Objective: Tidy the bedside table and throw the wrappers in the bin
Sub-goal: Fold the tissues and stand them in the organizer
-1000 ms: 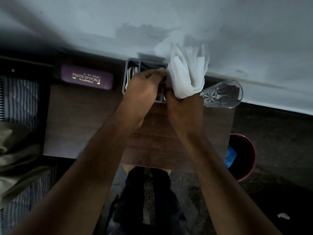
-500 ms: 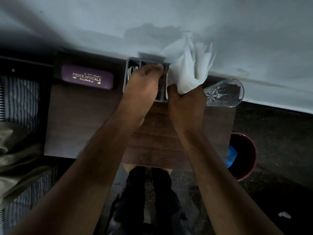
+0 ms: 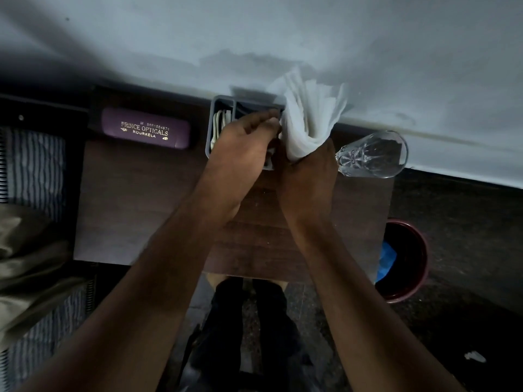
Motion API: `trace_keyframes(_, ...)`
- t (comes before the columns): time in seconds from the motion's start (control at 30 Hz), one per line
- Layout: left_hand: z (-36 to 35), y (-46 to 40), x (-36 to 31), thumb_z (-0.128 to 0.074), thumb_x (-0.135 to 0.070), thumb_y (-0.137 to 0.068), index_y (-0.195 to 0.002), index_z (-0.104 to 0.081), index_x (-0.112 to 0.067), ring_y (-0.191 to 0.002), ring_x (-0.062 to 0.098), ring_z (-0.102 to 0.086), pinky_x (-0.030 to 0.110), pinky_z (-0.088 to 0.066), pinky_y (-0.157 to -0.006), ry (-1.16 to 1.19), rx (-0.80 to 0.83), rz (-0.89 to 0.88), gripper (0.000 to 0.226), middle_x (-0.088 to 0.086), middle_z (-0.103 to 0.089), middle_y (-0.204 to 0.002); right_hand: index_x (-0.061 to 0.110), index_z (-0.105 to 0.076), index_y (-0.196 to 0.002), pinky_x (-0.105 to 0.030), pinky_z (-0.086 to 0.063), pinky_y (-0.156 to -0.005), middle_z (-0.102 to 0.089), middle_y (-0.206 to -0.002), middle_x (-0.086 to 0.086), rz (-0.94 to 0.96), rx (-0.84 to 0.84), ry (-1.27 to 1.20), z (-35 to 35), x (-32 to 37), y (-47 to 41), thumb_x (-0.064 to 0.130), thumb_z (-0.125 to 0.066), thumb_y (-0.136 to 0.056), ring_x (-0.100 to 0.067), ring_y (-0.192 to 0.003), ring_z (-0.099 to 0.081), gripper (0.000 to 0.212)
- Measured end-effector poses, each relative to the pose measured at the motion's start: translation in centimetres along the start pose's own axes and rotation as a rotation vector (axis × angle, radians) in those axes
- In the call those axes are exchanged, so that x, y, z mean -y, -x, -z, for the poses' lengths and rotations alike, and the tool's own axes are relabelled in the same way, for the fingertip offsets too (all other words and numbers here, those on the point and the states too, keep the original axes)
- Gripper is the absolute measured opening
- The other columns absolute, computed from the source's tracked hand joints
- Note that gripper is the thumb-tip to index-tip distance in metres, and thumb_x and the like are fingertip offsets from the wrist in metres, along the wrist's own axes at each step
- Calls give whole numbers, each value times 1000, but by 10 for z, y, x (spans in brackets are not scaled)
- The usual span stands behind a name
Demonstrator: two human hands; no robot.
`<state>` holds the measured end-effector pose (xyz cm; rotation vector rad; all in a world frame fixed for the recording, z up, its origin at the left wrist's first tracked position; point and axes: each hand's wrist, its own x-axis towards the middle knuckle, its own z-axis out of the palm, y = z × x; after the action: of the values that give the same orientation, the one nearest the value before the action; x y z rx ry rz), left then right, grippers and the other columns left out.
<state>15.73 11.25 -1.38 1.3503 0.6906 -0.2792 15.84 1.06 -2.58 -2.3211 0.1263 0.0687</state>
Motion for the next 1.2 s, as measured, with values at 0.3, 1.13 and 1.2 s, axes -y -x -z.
trace_keyframes(0.3,2,0,1,-56,-39,-86,-86,-77,-44,-105,12,-72,43,-55,-100,-46,-17,-33,21,-13,-79,-99,0,-65,-104,-39,-54,-77,-69,-98,-17,-20,-118,2,3,1,7,17,-72,-84,-32,-92,-67,27)
trace_keyframes(1.13,52,14,-7,-58,-28,-93,-110,-68,-27,-109,11,-69,38,-51,-106,-64,-252,-109,20,-11,-74,-107,11,-59,-113,-24,-47,-79,-56,-104,0,-47,22,-16,3,-19,9,38,-80,-79,-18,-92,-59,48)
trace_keyframes(1.2,61,10,-2,-56,-19,-100,-123,-64,-20,-115,12,-67,35,-49,-108,-76,-259,-111,25,-4,-72,-118,6,-63,-105,-18,-41,-72,-62,-97,-7,-18,-32,14,1,-20,7,30,-78,-83,-17,-86,-59,35)
